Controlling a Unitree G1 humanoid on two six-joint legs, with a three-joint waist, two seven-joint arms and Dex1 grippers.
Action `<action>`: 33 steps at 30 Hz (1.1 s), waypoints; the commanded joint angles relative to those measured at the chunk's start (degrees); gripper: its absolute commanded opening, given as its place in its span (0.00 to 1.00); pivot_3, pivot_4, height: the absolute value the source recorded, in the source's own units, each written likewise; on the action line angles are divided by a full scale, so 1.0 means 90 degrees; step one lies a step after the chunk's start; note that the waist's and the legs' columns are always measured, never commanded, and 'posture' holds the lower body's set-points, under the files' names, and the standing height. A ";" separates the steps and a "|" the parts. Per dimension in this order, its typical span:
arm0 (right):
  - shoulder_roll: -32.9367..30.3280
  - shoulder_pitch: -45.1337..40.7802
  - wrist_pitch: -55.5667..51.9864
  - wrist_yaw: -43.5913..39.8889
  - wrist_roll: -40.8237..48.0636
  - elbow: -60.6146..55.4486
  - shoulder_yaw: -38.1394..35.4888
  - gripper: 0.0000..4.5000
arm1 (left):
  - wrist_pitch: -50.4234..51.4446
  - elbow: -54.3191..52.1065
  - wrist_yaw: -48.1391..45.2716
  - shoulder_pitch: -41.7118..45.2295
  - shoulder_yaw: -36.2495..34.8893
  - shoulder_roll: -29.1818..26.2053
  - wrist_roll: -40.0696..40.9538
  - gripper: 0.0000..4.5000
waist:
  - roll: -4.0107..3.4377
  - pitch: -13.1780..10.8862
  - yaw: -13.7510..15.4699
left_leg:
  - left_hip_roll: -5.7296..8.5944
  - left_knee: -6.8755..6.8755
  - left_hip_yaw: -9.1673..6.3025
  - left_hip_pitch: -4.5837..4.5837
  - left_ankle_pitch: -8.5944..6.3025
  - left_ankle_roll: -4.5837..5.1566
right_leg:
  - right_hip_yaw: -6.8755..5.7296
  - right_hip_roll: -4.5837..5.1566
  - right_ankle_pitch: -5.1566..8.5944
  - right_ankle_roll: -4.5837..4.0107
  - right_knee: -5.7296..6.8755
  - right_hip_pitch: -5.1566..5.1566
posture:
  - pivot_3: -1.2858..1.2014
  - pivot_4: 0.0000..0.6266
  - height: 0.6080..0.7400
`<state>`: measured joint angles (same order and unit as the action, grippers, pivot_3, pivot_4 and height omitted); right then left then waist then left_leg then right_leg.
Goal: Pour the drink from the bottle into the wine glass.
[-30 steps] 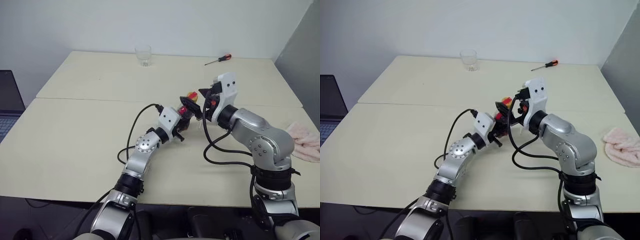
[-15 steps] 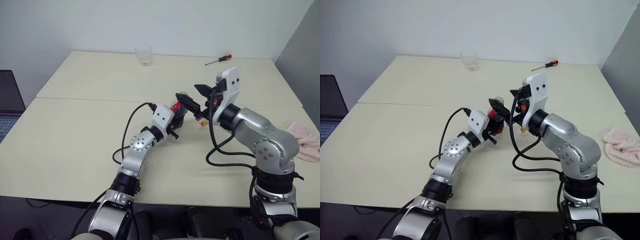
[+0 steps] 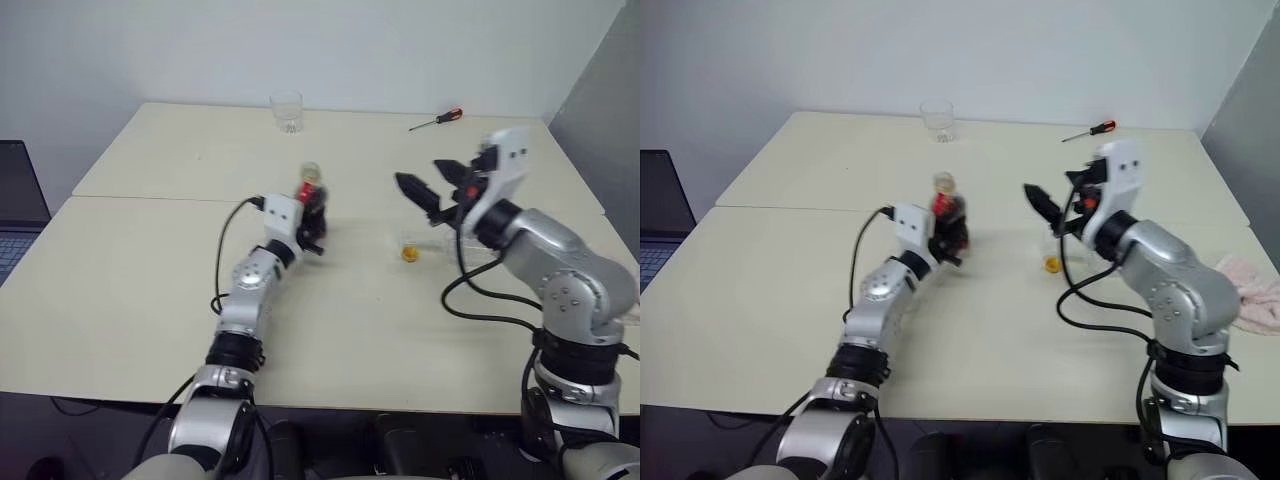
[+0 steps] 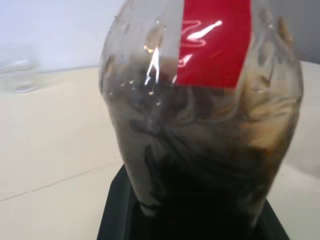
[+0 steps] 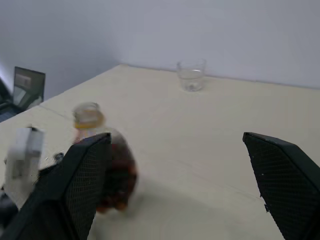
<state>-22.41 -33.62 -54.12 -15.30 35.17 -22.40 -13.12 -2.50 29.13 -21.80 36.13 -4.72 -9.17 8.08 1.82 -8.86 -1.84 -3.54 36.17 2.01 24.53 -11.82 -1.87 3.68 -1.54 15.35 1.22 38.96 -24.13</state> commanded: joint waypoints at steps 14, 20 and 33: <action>-0.0076 0.0914 -0.0339 0.0572 -0.0382 0.0100 -0.0108 1.00 | -0.0853 0.1391 0.0702 0.0117 -0.0632 -0.0599 -0.0023 0.17 | 0.0000 0.0000 -0.0005 | -0.0001 -0.0004 0.0014 -0.0013 0.0000 0.0000 | 0.0006 0.0001 0.0000 0.0000 0.0005 0.0004 | 0.52 0.24 1.00; -0.0067 0.0868 -0.0385 0.0580 -0.0396 0.0154 -0.0077 1.00 | -0.0850 0.1577 0.0954 0.0098 -0.0794 -0.0656 0.0046 0.17 | -0.0002 0.0001 -0.0011 | -0.0002 -0.0005 0.0020 -0.0023 0.0000 0.0000 | 0.0011 0.0001 0.0000 0.0000 0.0005 0.0008 | 0.52 0.24 1.00; -0.0010 0.0827 -0.0399 0.0549 -0.0478 0.0201 0.0008 1.00 | -0.0740 0.1385 0.1085 -0.0105 -0.0853 -0.0688 -0.0004 0.99 | -0.0002 0.0002 -0.0004 | -0.0003 -0.0005 0.0025 -0.0023 0.0000 -0.0001 | 0.0014 -0.0001 0.0000 0.0000 0.0006 0.0008 | 0.52 0.24 1.00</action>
<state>-22.40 -25.21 -58.10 -10.05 30.50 -19.60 -12.33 -9.04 42.65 -12.67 35.19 -11.78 -14.58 7.90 1.80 -8.84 -1.88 -3.57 36.13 2.22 24.33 -11.82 -1.87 3.80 -1.54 15.35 1.22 39.01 -24.06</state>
